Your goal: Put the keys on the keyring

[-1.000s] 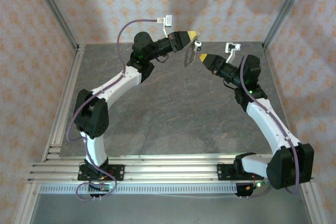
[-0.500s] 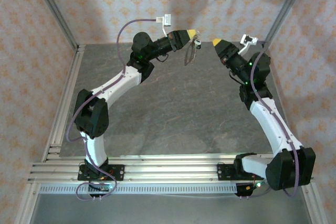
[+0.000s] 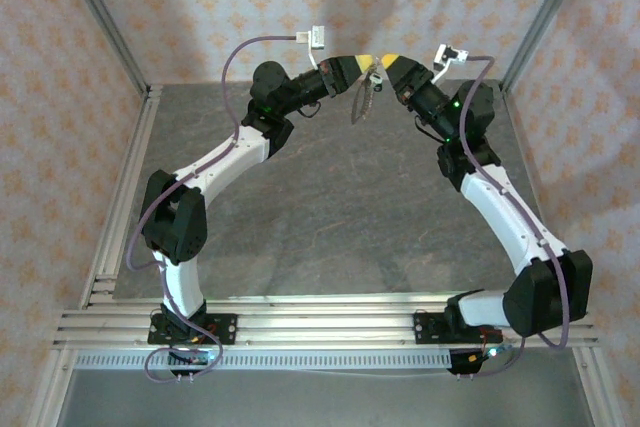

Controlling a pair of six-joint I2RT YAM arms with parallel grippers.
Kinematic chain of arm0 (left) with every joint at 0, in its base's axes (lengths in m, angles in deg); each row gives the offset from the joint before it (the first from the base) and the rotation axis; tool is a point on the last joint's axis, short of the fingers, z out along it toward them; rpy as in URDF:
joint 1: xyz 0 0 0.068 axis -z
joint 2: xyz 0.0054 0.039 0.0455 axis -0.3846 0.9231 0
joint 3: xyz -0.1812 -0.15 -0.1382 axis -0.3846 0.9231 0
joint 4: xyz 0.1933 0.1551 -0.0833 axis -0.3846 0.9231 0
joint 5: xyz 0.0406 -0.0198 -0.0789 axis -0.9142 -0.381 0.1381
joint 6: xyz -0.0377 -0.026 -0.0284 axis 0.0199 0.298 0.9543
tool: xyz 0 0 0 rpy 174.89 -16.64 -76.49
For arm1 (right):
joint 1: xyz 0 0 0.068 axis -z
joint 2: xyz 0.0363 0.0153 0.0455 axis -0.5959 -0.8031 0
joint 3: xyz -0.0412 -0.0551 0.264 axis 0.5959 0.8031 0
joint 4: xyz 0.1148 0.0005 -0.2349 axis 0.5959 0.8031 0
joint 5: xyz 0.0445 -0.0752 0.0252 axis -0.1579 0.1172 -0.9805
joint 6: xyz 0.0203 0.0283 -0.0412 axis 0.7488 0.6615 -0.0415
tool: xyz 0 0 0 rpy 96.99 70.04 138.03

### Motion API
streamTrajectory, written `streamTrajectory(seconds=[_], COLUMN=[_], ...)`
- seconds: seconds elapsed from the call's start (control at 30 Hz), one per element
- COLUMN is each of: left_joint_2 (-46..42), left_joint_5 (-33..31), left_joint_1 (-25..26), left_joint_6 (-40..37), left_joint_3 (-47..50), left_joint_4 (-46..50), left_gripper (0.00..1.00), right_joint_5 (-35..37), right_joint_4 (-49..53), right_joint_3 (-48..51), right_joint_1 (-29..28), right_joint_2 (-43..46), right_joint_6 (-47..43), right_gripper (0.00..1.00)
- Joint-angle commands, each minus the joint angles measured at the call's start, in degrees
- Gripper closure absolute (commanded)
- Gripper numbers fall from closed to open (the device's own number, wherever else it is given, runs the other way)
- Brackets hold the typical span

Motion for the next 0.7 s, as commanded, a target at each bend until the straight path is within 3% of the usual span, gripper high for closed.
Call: streamTrajectory(seconds=[0.0, 0.47, 0.67], left_joint_2=[-0.54, -0.15, 0.06], left_joint_5=[-0.40, -0.31, -0.31], left_joint_1=[0.11, 0.11, 0.05], left_joint_6=[0.64, 0.73, 0.73], left_joint_3=[-0.74, -0.95, -1.03], left_joint_4=[-4.06, -4.13, -4.05], left_gripper=[1.00, 1.00, 1.00], right_joint_5=[0.48, -0.85, -1.28], right_joint_4=[-2.73, -3.12, -3.54], right_joint_3=[-2.76, -4.27, -4.15], right_joint_1=[-0.53, -1.75, -2.13], right_joint_2=[-0.80, -2.74, -2.17], right_joint_6=[-0.36, -0.80, -1.41], right_gripper=[0.73, 0.76, 0.73])
